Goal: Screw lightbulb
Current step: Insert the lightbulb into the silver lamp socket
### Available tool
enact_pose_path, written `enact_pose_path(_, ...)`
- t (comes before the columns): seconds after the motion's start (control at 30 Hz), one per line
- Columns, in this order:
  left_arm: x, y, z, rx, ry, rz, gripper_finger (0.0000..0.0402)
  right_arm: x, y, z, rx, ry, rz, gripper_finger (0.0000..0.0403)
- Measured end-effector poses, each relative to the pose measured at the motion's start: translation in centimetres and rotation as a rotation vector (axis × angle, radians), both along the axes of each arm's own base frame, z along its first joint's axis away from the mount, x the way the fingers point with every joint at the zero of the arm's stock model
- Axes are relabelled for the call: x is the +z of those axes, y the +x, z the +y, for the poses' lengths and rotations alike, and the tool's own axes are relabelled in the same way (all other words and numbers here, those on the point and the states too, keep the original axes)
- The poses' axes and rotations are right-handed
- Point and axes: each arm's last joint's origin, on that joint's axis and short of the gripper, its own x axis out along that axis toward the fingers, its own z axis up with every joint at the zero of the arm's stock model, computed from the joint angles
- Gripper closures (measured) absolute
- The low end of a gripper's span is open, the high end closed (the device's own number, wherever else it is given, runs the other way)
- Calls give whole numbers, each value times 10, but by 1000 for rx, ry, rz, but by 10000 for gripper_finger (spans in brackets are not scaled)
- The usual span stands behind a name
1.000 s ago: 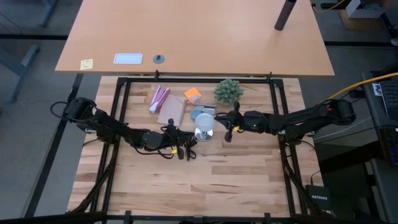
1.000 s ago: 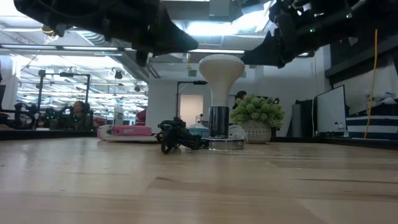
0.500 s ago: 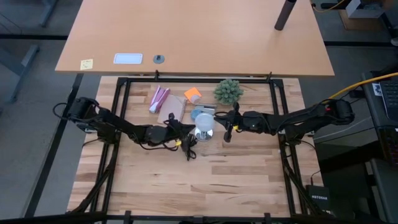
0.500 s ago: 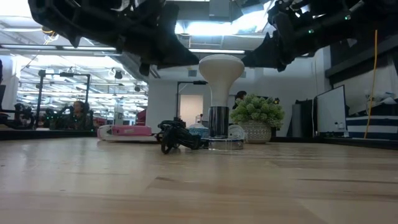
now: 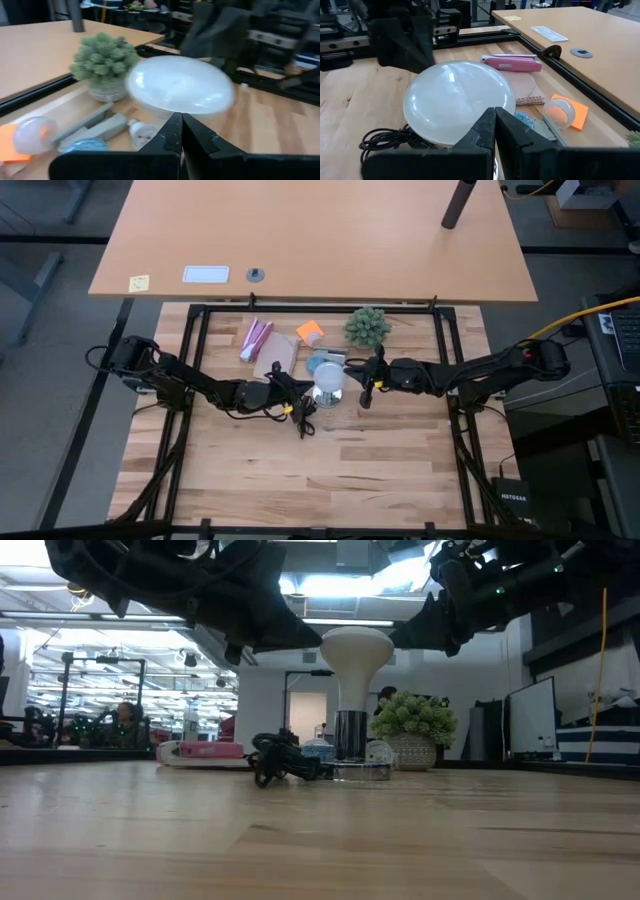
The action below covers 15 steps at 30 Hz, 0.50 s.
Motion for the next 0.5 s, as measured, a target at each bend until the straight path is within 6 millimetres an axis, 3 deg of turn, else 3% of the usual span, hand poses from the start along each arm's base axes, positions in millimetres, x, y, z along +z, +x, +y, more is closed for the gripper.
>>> enact_pose_path(0.3, 0, -3, -18, -61, -25, -14, 401, 0, 0, 0, -1, 0, 3, 387)
enact_pose_path(0.5, 1, -2, -16, -49, -45, -32, 401, 0, 0, 0, -2, 0, 2, 387)
